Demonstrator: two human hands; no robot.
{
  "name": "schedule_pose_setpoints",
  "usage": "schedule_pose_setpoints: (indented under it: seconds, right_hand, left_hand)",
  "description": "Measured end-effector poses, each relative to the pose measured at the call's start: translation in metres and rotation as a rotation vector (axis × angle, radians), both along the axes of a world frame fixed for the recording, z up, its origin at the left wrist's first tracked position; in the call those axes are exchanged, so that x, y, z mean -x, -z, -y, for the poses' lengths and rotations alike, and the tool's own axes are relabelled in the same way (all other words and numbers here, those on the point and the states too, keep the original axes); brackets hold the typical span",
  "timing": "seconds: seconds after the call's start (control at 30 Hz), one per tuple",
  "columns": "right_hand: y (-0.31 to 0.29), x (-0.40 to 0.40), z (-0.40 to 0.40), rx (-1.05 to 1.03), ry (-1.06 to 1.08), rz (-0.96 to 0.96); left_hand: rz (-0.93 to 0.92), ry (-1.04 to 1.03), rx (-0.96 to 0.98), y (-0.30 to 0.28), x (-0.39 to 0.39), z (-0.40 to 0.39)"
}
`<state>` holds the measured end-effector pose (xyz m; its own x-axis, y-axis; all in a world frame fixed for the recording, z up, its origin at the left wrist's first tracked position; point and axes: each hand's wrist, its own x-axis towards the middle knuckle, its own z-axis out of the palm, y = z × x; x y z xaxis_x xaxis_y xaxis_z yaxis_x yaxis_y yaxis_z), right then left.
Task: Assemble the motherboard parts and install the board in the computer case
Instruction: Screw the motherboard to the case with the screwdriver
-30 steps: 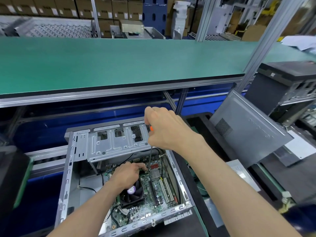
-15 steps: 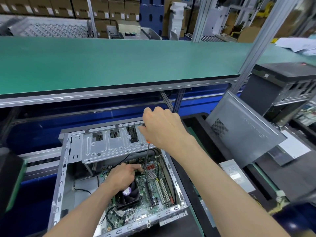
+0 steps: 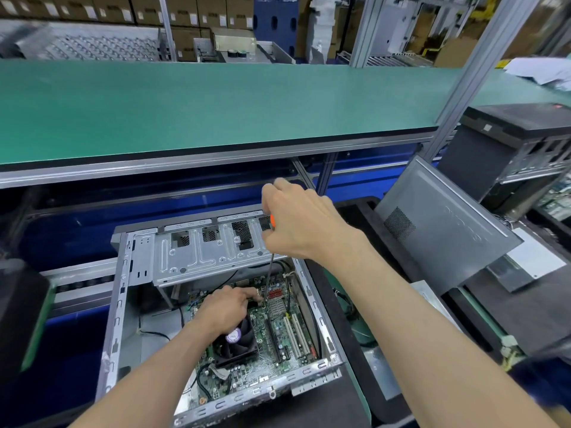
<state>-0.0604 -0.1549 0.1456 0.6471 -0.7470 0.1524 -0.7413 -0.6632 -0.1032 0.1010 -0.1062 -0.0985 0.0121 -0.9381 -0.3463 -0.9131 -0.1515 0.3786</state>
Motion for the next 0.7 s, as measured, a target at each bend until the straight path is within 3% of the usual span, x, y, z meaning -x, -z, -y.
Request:
schedule_pose_setpoints:
  seconds: [0.1,0.3,0.47,0.7]
  right_hand:
    - [-0.001,0.001,0.0,-0.112,-0.039,0.052]
    - [0.004,-0.003,0.002,0.143,0.071,-0.067]
    - [0.001,0.001,0.004,-0.119,-0.048,0.063]
    - [0.005,0.007,0.008,-0.142,-0.019,0.153]
  left_hand:
    - [-0.006,-0.003,0.005,-0.001,0.0,0.0]
    - [-0.001,0.015,0.012,-0.002,0.0,0.0]
    - [-0.003,0.022,0.001,-0.004,0.001,0.0]
    - [-0.009,0.017,0.019,-0.009,0.002,-0.001]
